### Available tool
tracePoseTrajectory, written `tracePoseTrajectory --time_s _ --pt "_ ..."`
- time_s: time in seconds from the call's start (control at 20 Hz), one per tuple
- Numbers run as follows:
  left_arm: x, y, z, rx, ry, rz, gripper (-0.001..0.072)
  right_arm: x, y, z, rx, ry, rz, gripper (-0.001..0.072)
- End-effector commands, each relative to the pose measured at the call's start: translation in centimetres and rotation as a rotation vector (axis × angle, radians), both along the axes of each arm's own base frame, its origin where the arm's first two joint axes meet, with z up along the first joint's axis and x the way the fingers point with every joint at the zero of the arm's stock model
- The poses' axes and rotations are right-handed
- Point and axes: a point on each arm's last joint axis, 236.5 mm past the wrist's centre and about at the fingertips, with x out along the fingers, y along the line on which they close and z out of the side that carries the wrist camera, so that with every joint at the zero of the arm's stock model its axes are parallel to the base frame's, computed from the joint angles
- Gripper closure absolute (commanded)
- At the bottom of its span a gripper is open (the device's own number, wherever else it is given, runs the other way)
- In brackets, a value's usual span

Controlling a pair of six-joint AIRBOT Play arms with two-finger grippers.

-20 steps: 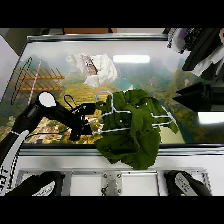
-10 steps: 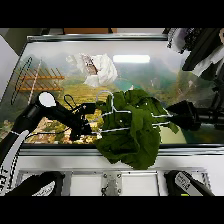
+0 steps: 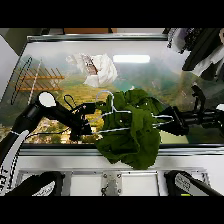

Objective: Fold the clothes and pants, and hang the long-sleeved shirts on hangers.

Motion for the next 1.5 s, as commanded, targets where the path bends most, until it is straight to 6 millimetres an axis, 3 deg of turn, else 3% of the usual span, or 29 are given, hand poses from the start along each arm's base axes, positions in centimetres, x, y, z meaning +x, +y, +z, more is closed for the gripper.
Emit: tracePoseTrajectory --time_s 0.0,0.45,1.35,1.4,1.45 --pt "0.0 0.0 0.0 0.0 0.0 0.001 0.0692 -0.2 1.0 -0.1 0.009 -0.009 0.035 0.0096" --pt "0.0 0.0 0.0 0.0 0.0 0.001 0.0692 -0.4 2.4 -0.1 0.007 -0.018 0.068 0.0095" --pt "0.0 0.0 0.0 0.001 0.0 0.0 0.0691 -0.5 2.4 -0.1 0.007 -0.016 0.069 0.0102" --pt "0.0 0.0 0.0 0.001 -0.001 0.0 0.0691 -0.5 2.4 -0.1 0.007 -0.016 0.069 0.0183" --pt "0.0 0.0 0.0 0.001 0.0 0.0 0.0691 -0.5 2.4 -0.1 0.007 -0.016 0.069 0.041"
